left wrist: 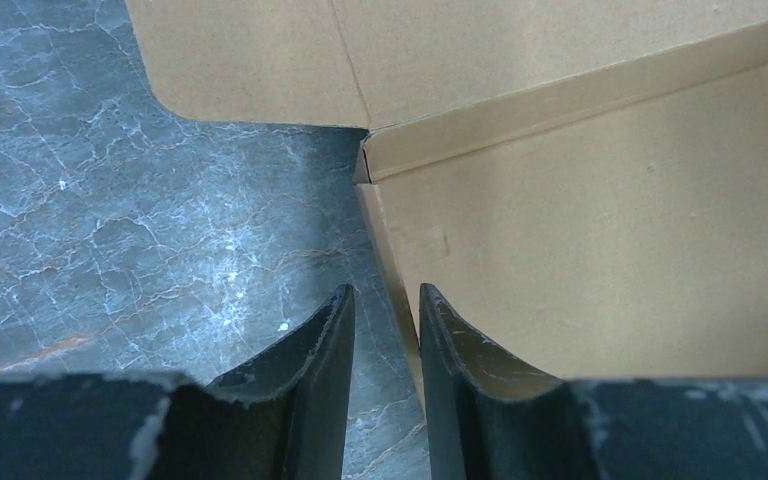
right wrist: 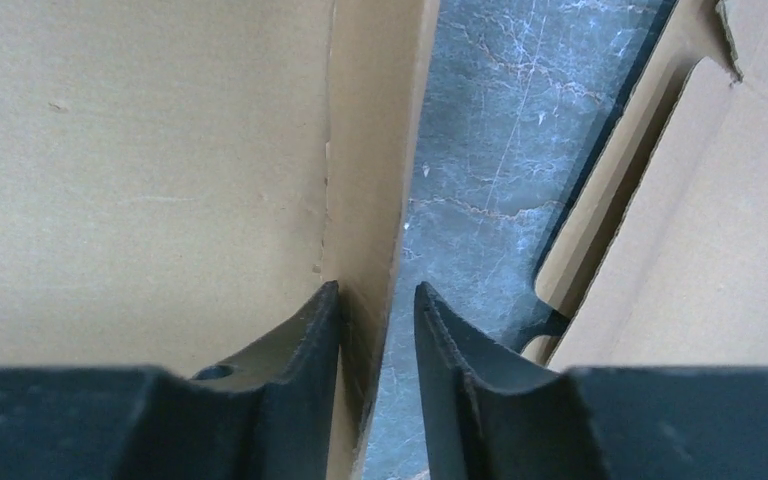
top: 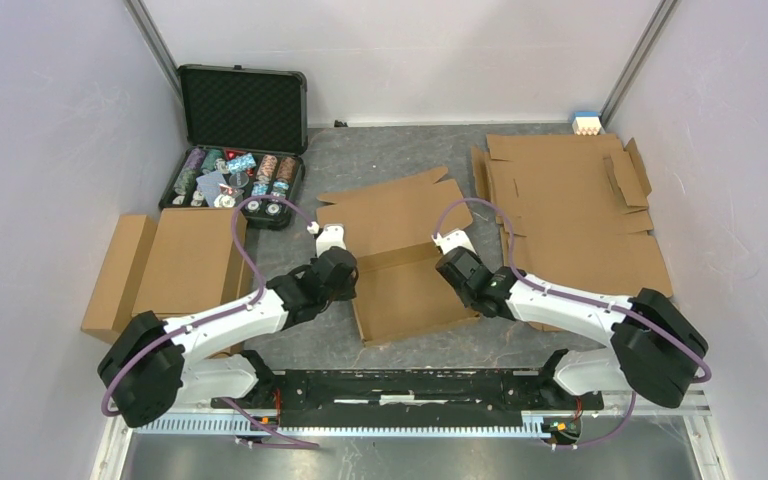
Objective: Fold the paper box
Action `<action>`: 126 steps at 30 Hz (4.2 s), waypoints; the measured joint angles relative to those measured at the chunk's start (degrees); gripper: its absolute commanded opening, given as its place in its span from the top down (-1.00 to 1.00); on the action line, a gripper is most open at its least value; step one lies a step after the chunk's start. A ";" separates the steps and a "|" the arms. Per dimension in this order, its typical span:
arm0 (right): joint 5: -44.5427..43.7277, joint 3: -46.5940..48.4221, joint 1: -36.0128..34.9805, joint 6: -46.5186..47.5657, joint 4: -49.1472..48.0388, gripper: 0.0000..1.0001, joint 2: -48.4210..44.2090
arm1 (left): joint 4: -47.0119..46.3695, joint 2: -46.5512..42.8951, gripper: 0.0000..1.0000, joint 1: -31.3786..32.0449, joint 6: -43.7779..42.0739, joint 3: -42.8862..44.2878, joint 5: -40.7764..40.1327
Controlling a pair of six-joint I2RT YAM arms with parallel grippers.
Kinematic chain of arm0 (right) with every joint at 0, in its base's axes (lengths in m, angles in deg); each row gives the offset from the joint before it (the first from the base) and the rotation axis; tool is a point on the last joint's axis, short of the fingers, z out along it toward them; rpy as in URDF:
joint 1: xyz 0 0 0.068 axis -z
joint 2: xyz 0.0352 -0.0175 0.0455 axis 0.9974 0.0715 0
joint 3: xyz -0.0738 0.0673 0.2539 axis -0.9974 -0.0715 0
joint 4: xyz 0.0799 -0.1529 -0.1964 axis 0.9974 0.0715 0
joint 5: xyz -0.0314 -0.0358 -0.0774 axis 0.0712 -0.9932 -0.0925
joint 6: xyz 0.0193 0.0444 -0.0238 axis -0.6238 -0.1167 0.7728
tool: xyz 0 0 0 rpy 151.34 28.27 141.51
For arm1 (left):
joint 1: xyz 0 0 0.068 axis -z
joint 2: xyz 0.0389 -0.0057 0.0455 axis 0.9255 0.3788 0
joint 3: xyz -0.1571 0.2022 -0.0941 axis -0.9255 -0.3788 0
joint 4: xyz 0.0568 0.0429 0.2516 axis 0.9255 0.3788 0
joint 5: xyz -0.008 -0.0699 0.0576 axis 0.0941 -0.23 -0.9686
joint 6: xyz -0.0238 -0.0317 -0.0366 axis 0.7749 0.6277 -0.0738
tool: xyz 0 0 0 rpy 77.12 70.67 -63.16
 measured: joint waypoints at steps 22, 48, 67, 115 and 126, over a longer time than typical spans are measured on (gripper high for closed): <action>-2.45 -1.62 0.83 2.14 -5.68 0.81 1.92 | -7.82 -5.44 -0.60 -21.31 -3.32 -4.04 20.00; 1.53 -3.48 2.27 3.89 -8.22 0.91 -0.39 | -26.12 8.76 0.88 -25.38 -9.11 1.75 23.21; -0.87 -3.50 2.80 -3.30 -7.39 0.95 -0.39 | -46.69 1.90 0.96 2.69 -30.10 -5.16 -12.92; -12.15 -4.94 4.68 -20.94 -23.50 1.00 4.00 | -36.54 -17.22 -1.00 9.27 -23.61 -14.93 -3.43; -12.11 -5.60 4.68 -19.21 -25.73 1.00 4.00 | -39.74 -12.55 -1.00 -16.98 -21.16 -13.20 13.79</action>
